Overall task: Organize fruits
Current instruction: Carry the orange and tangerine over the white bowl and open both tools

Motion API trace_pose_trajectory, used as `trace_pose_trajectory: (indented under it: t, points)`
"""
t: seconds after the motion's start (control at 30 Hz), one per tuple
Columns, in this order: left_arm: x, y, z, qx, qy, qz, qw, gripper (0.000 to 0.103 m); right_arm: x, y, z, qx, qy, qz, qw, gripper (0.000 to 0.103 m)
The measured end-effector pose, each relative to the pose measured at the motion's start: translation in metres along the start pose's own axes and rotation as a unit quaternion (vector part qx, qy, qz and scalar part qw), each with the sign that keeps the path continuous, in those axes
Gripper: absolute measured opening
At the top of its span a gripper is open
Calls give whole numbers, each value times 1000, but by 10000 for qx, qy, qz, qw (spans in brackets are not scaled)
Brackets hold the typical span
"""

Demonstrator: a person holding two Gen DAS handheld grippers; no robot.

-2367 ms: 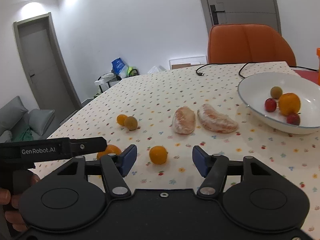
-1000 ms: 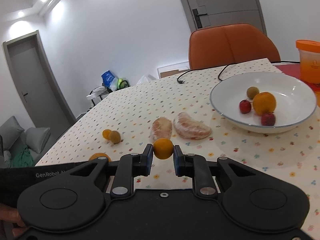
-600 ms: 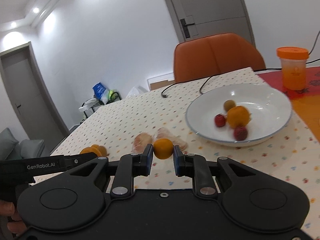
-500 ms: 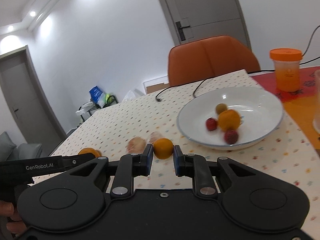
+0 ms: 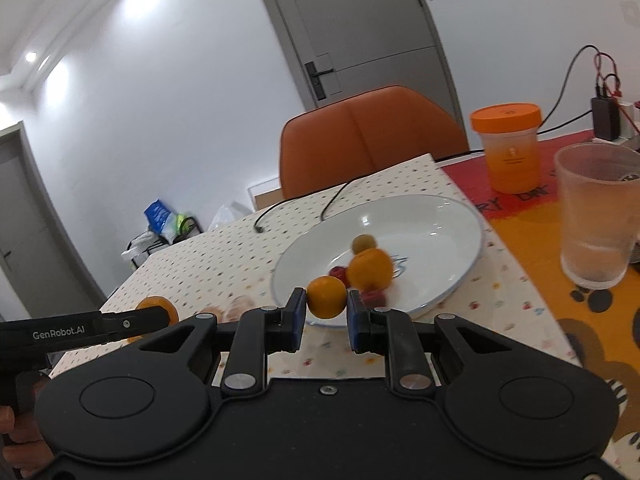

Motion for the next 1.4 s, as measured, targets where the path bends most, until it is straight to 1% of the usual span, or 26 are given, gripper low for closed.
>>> trace_pose_trajectory:
  t: [0.23,0.4,0.43,0.47,0.5,0.6,0.7,0.87,1.0,1.03,1.13,1.2,1.27,1.4]
  points:
    - [5,-18,18,-107,-104,-27,9999,32,5,-9,22,-198,3,29,9998,20]
    - [7,-33,28,-150,-133,-71,9998,32,7,-13,31,-242,-23,41,9997,20]
    - [7,-36,30,-158,-136,-85,9997,32,8,-14,32,-242,-44,47,9997,21]
    - [7,-39,32,-164,-142,-96,9997,32,8,-15,33,-242,-61,48,9997,26]
    - [7,-42,35,-165,-153,-108,9997,32,9,-15,34,-253,-47,68,9996,28]
    - [7,-51,42,-188,-198,-145,9995,32,10,-12,36,-300,50,132,9995,29]
    - [6,-60,48,-181,-226,-190,9994,32,7,-9,40,-284,-50,126,9995,29]
    - [4,-69,59,-220,-273,-237,9991,32,0,-3,45,-349,-44,95,9993,42]
    - [4,-72,67,-241,-325,-246,9989,32,-2,-1,49,-378,-93,81,9992,44]
    - [6,-72,67,-220,-331,-197,9990,35,-2,0,50,-382,-111,85,9992,45]
    - [8,-70,63,-131,-329,-142,9993,37,-3,1,52,-406,-125,85,9991,48]
    - [10,-68,56,-76,-250,-140,9996,42,-3,2,51,-401,-112,83,9991,49]
    - [11,-65,50,-10,-208,-113,9997,51,-3,2,49,-385,-105,75,9992,51]
    - [15,-56,35,130,-147,-18,9998,58,-2,0,42,-351,-51,63,9994,55]
Point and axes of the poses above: each gripper's, at about its wrist camera, not at the fingertips, and y roughly against the way its jaws point, z to its right, x to its top, the point moved 8 cm from there along -y, roughly the way its jaws point, and after that the axes turned 8 degrees about y, right-handed, at the moved point
